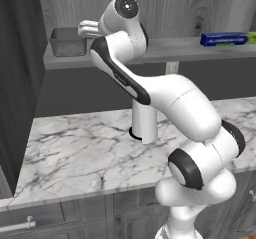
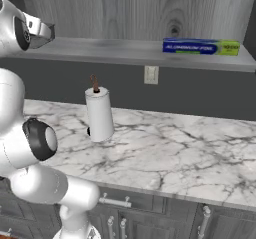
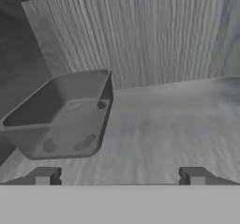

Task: Retrieve the tupperware and aluminum foil from the cabinet and place them on the dining counter near the plate with garlic and kebab skewer to prepare for storing leftovers.

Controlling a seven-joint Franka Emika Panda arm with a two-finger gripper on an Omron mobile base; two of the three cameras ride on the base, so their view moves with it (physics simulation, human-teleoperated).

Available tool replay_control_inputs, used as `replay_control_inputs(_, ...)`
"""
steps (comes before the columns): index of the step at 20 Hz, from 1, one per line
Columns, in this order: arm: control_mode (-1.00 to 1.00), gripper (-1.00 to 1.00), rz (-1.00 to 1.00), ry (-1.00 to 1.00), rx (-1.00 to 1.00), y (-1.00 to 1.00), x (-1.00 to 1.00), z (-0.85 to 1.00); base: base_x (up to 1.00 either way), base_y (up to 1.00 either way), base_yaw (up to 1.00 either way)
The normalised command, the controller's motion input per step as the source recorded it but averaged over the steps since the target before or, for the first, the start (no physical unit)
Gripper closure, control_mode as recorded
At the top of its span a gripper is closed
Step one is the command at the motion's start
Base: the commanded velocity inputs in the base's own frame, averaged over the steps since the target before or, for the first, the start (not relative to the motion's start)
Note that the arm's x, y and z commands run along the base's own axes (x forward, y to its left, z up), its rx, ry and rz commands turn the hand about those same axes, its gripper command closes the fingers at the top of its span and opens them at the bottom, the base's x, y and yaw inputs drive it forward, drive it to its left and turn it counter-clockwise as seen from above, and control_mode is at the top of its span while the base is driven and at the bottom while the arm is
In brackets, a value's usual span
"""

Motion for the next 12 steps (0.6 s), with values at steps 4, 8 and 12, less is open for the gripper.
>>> replay_control_inputs(4,-1.00,-1.00,0.00,0.00,-0.01,0.27,0.52,-0.08,0.00,0.00,0.00)
replay_control_inputs(8,-1.00,-1.00,0.00,0.00,0.00,0.24,0.52,-0.08,0.00,0.00,0.00)
replay_control_inputs(12,-1.00,-1.00,0.00,0.00,0.00,0.06,0.46,-0.01,0.00,0.00,0.00)
